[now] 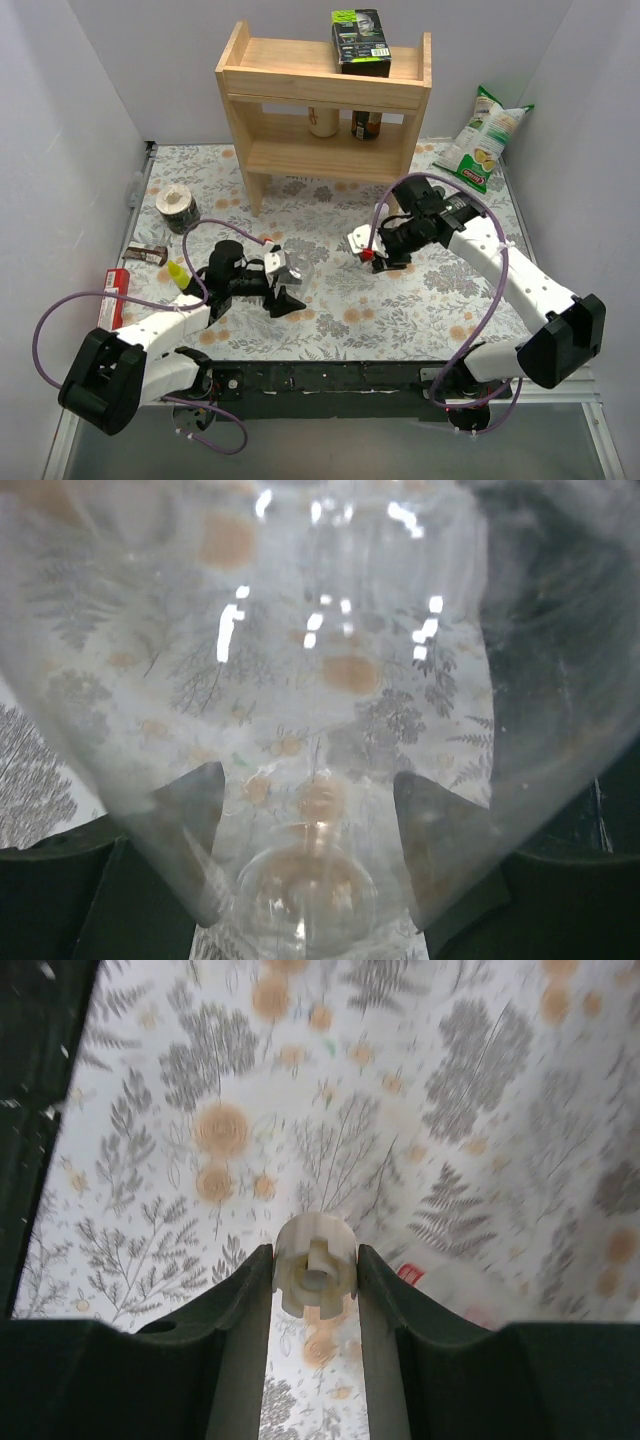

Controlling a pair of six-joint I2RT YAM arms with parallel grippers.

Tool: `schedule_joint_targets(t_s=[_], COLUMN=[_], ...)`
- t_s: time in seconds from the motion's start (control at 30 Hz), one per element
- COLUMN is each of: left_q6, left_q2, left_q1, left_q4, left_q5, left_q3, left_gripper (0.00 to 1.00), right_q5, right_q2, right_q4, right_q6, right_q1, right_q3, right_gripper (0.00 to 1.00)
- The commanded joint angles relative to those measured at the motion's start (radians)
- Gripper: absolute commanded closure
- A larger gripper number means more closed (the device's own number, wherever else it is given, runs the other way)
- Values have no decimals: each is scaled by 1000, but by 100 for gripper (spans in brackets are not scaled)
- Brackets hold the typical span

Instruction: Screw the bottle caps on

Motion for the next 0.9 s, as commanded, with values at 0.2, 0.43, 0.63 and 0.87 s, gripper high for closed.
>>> schedule_joint_targets(t_s=[0.2, 0.43, 0.63, 0.87], left_q6=[-36, -48, -28, -16], left_q2=[145, 218, 252, 274], left_q1=[-142, -161, -165, -181], left_q4=[643, 714, 711, 667], left_q5=[-75, -31, -25, -19], left_q3=[-149, -188, -183, -160], left_gripper=[100, 100, 100, 100], right_q5=[-133, -58, -20, 104], right_q2=[238, 276, 270, 339], right_q4=[-294, -299, -299, -297], right_q6=[231, 217, 233, 257], right_q1=[186, 283, 372, 428], right_q3=[617, 659, 648, 682], right_gripper=[78, 76, 76, 79])
